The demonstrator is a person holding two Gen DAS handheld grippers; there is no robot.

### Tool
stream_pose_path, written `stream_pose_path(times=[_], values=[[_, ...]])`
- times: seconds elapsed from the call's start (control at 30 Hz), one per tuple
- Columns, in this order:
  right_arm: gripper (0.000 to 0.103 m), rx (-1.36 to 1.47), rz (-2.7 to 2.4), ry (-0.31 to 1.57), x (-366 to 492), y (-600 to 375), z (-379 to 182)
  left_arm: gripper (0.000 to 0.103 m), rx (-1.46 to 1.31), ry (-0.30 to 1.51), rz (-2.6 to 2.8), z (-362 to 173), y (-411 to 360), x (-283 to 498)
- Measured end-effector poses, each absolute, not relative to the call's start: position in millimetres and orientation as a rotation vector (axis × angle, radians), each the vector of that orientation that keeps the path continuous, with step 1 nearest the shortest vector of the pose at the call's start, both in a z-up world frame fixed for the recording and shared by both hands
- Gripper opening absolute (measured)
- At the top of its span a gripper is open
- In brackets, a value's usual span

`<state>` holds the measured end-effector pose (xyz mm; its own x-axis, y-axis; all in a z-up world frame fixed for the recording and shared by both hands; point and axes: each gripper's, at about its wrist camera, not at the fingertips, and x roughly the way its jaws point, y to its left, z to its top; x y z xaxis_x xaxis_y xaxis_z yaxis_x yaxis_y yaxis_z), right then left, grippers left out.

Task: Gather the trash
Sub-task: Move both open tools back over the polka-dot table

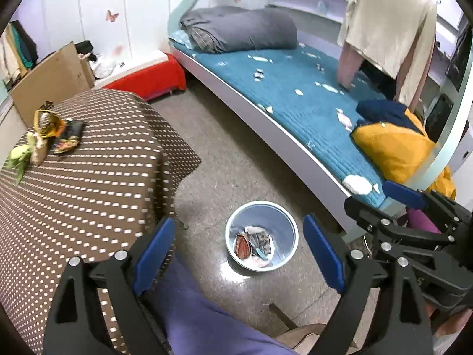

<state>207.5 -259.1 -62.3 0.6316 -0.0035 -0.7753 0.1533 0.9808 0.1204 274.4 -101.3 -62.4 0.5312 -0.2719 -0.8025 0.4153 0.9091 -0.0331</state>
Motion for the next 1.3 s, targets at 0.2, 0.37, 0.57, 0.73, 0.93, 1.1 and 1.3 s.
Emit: stream_pose_path(times=[0.2,0.37,0.57,0.73,0.93,1.1,1.3], values=[[0.072,0.154,-0.028,0.859,215,-233,-50,0.088,0.142,0.892,-0.362,-48,-68,270],[0.074,0.123,0.038,0.842,225,-206,-42,0.091,0.115,0.872,-0.306,-40,-35,269],[0.078,0.092,0.105,0.838,243,-171,-36,0.091,0.076,0.863,-0.224,-33,9,274],[0.081,0.065,0.156,0.841,264,-142,-32,0.093,0.031,0.860,-0.158,-27,47,282],[0.082,0.051,0.215,0.865,292,-109,-35,0.093,-0.013,0.864,-0.074,-26,94,293],[0.082,0.034,0.262,0.888,321,-79,-38,0.093,-0.056,0.872,0.000,-28,135,305],[0.082,0.006,0.306,0.923,361,-38,-46,0.095,-0.153,0.866,0.018,-30,187,323]])
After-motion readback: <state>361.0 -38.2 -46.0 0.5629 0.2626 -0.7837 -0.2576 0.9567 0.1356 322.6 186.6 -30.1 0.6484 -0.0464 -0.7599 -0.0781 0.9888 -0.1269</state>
